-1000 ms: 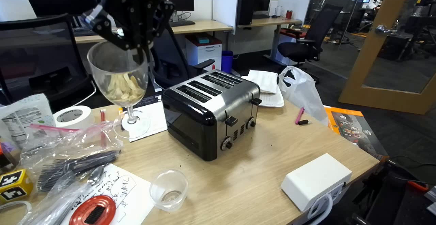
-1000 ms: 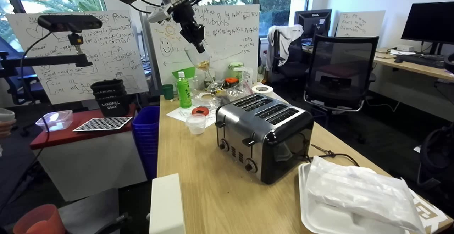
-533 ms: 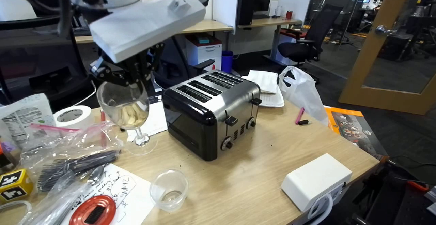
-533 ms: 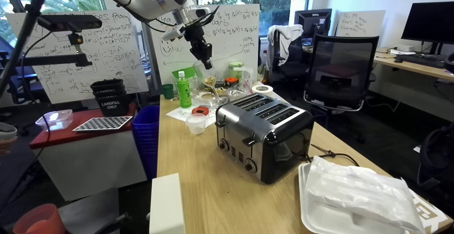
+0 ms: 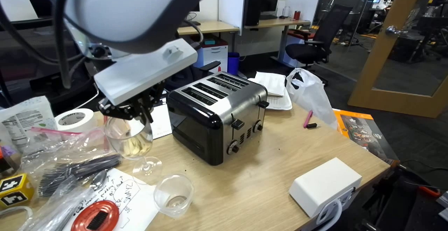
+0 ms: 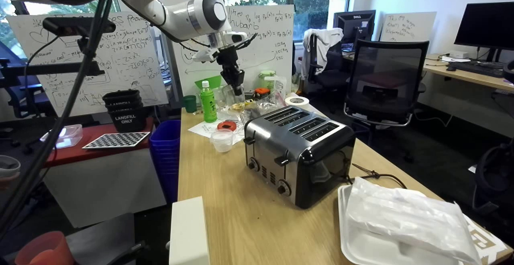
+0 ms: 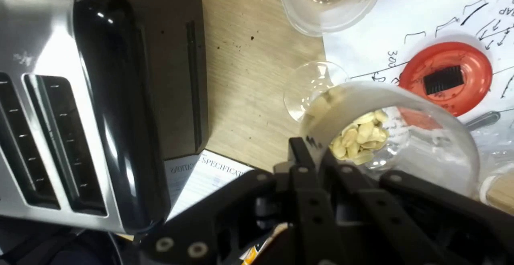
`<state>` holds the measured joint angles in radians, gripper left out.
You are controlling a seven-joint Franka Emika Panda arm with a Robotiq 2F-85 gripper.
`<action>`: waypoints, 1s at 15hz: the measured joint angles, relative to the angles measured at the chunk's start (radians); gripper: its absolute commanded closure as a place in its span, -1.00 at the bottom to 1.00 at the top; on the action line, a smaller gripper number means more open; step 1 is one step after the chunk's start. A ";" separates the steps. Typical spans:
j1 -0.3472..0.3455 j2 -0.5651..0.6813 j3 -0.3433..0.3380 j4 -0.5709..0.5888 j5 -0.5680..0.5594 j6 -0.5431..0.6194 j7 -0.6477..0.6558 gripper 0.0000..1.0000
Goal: Move the wine glass from the right side of the toaster to the left side.
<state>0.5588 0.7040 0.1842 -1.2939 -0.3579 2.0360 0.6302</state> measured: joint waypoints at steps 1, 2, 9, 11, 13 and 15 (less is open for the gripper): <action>0.002 0.018 -0.002 0.011 0.014 0.000 -0.001 0.96; 0.005 0.034 -0.004 0.021 0.025 -0.001 -0.002 0.96; 0.015 0.085 -0.039 0.098 0.069 -0.050 -0.031 0.22; 0.012 0.088 -0.039 0.113 0.070 -0.079 -0.051 -0.07; 0.012 0.089 -0.038 0.118 0.070 -0.105 -0.070 -0.35; 0.012 0.089 -0.036 0.119 0.070 -0.126 -0.080 -0.62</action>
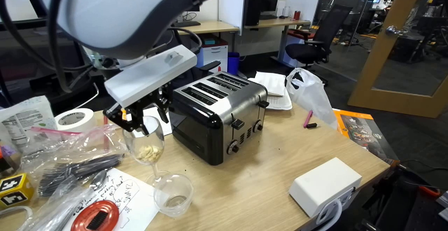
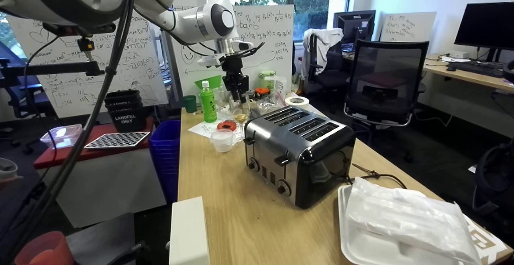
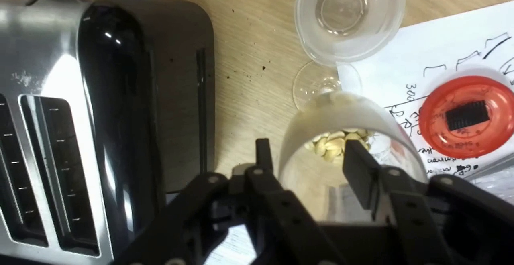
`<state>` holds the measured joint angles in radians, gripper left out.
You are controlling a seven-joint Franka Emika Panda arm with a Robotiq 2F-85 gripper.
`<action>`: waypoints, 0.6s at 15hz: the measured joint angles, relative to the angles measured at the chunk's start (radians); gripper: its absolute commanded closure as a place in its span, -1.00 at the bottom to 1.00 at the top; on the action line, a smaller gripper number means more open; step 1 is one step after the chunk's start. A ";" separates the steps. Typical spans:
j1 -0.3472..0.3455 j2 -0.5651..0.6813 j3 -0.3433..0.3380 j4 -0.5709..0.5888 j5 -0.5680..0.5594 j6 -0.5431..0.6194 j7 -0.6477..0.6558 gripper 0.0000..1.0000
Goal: Move the wine glass from the right side of the toaster to the left side.
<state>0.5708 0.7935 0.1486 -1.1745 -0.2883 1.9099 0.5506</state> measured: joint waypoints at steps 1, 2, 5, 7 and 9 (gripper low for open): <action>0.000 0.000 0.000 0.002 0.000 -0.004 -0.002 -0.77; -0.001 0.000 0.000 0.006 -0.001 -0.005 -0.004 -0.89; -0.008 -0.017 0.000 0.027 0.000 -0.007 -0.008 -1.00; -0.014 -0.059 0.002 0.028 0.003 -0.025 -0.009 -1.00; -0.020 -0.119 0.006 0.015 0.020 -0.049 -0.013 -1.00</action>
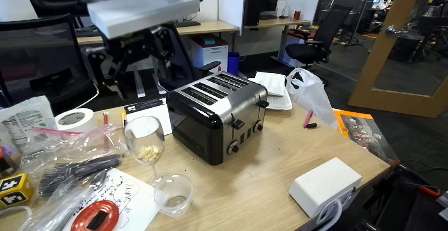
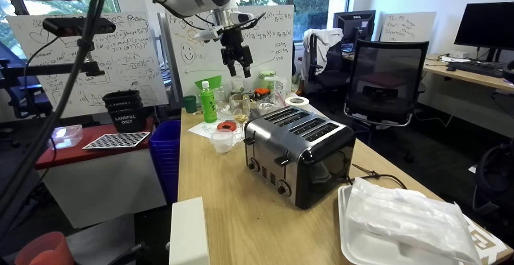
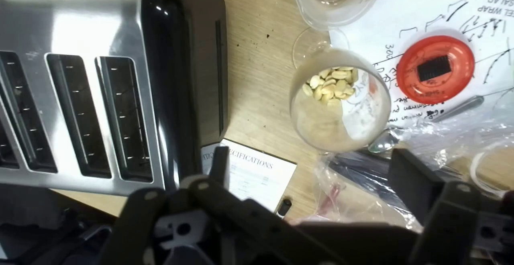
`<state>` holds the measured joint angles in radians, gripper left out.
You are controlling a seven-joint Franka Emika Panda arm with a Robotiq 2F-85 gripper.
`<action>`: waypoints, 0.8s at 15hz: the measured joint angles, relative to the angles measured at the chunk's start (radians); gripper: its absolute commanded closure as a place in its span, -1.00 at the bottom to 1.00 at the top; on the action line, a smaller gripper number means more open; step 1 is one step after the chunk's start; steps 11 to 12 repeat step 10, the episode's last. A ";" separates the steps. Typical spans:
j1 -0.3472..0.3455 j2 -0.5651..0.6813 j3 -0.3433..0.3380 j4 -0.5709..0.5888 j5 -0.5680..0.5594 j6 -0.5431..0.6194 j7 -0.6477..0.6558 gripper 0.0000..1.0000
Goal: Move the wine glass from the right side of the toaster to the left side.
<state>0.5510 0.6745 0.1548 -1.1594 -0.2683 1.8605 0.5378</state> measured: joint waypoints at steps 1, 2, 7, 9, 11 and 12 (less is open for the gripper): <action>-0.004 -0.035 0.004 -0.017 0.014 -0.019 -0.007 -1.00; -0.010 -0.072 0.010 -0.043 0.033 -0.033 -0.018 -1.00; -0.025 -0.139 0.021 -0.133 0.052 -0.038 -0.028 -1.00; -0.025 -0.140 0.021 -0.135 0.052 -0.038 -0.028 -1.00; -0.026 -0.140 0.021 -0.135 0.052 -0.038 -0.028 -1.00; -0.026 -0.140 0.021 -0.135 0.052 -0.038 -0.028 -1.00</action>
